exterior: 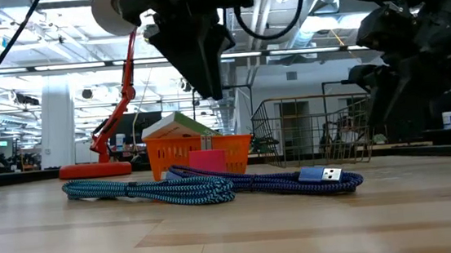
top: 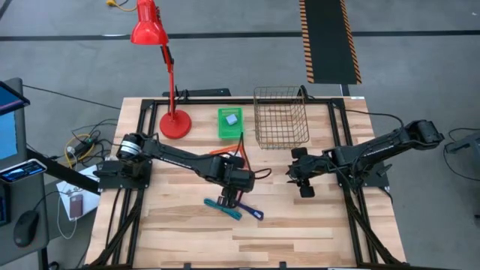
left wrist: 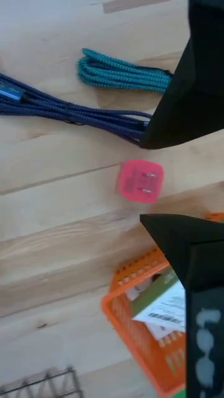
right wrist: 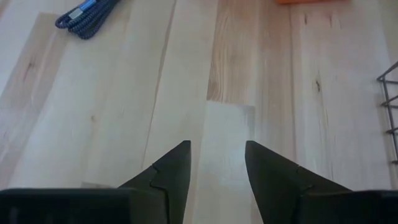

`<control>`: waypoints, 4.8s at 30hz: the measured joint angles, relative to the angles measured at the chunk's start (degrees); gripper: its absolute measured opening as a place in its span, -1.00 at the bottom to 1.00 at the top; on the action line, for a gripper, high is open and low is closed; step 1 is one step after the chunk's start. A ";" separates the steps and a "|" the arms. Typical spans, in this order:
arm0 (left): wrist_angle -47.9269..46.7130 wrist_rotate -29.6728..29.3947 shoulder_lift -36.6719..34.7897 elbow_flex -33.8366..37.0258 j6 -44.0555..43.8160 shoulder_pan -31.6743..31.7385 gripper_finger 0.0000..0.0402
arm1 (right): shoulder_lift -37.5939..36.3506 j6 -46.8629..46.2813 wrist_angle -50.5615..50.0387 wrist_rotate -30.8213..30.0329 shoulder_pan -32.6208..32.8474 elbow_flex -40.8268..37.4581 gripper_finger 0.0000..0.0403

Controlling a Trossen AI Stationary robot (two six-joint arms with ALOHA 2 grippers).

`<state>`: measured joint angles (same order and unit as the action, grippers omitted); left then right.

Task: Pick and place items into bin
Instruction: Put the pink adapter into the green bin

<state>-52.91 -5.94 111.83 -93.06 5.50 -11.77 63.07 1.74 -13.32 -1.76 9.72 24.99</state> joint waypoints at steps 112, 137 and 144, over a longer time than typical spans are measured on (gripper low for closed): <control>-3.69 1.41 10.19 -6.06 7.62 0.65 -0.29 | 0.00 -0.24 0.52 0.22 0.00 -0.02 -0.19; -32.27 -24.38 10.16 -34.13 12.57 15.19 -0.29 | 0.00 -1.00 0.48 0.24 0.02 -0.02 -0.19; -29.37 -20.27 10.16 -33.29 15.19 24.12 -0.29 | 0.00 -1.77 0.47 0.26 0.40 -0.02 -0.19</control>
<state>-82.28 -26.20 121.99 -126.34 20.69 12.35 63.07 -0.03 -12.85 -1.50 10.12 24.97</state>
